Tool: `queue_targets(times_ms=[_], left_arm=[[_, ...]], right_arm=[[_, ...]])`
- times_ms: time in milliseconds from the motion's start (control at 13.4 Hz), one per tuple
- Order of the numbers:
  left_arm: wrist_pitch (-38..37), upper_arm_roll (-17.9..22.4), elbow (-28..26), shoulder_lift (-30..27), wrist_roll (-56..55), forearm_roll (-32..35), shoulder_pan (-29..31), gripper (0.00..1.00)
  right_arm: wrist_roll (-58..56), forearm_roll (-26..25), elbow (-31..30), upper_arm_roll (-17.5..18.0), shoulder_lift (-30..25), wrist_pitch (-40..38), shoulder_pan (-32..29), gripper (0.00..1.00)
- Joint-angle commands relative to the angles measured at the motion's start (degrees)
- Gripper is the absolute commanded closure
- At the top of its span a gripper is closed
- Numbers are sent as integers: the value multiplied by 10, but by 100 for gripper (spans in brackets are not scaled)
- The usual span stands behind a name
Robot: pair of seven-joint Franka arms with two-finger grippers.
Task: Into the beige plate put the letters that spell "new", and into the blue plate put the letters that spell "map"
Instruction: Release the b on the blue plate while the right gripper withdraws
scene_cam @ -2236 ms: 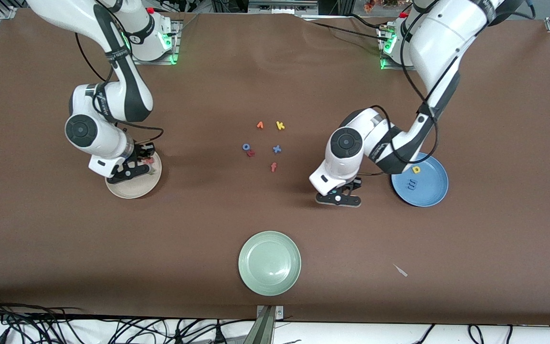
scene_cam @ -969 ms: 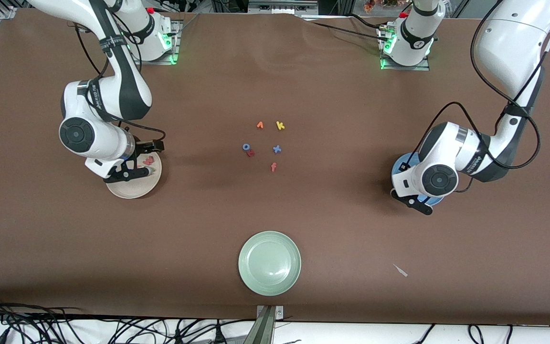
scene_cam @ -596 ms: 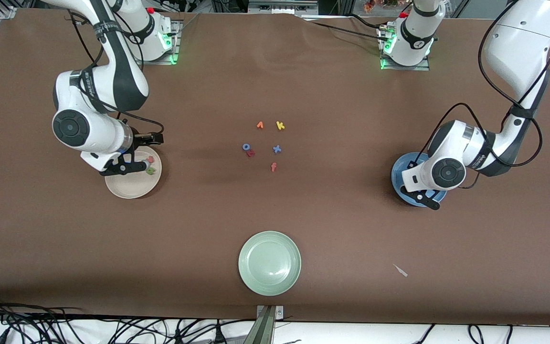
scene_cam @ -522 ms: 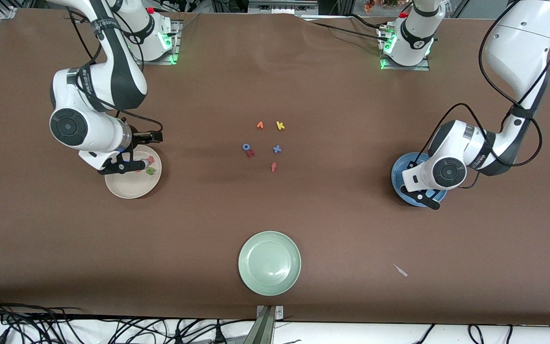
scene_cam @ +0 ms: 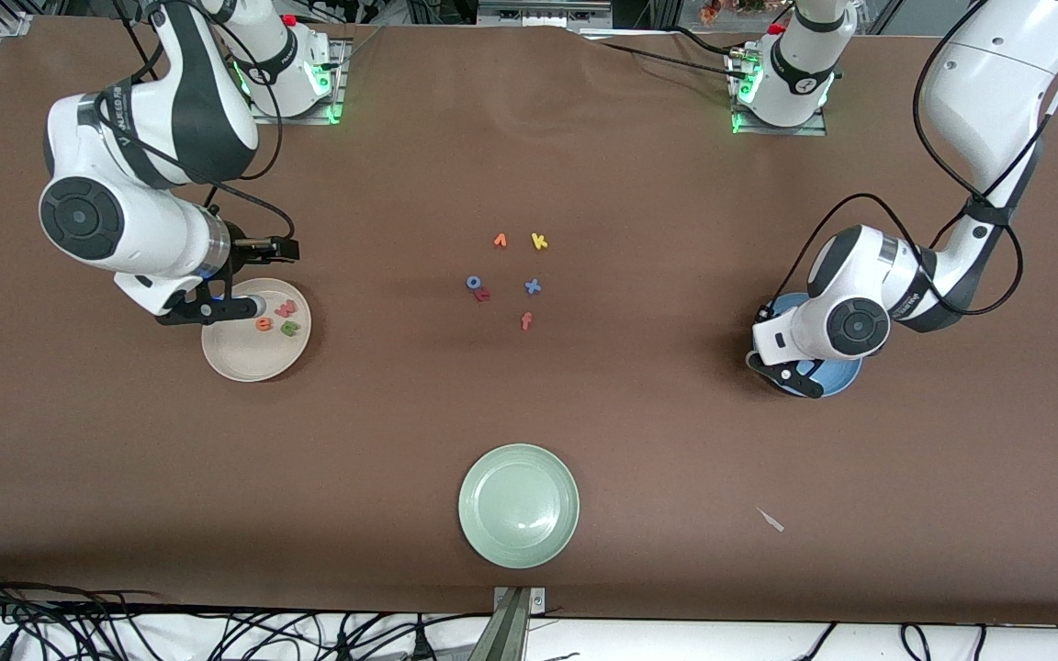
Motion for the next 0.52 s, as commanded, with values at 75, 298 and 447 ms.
queue_targets(times_ms=[75, 298, 447], left_arm=[[2, 1, -16, -26, 4, -21, 0, 0], [-1, 0, -8, -32, 9, -21, 2, 0], [-8, -1, -3, -55, 9, -21, 1, 0]], right_arm=[[9, -6, 19, 16, -40, -19, -17, 0], [6, -19, 19, 30, -62, -16, -39, 0], [2, -33, 20, 29, -77, -20, -43, 0]])
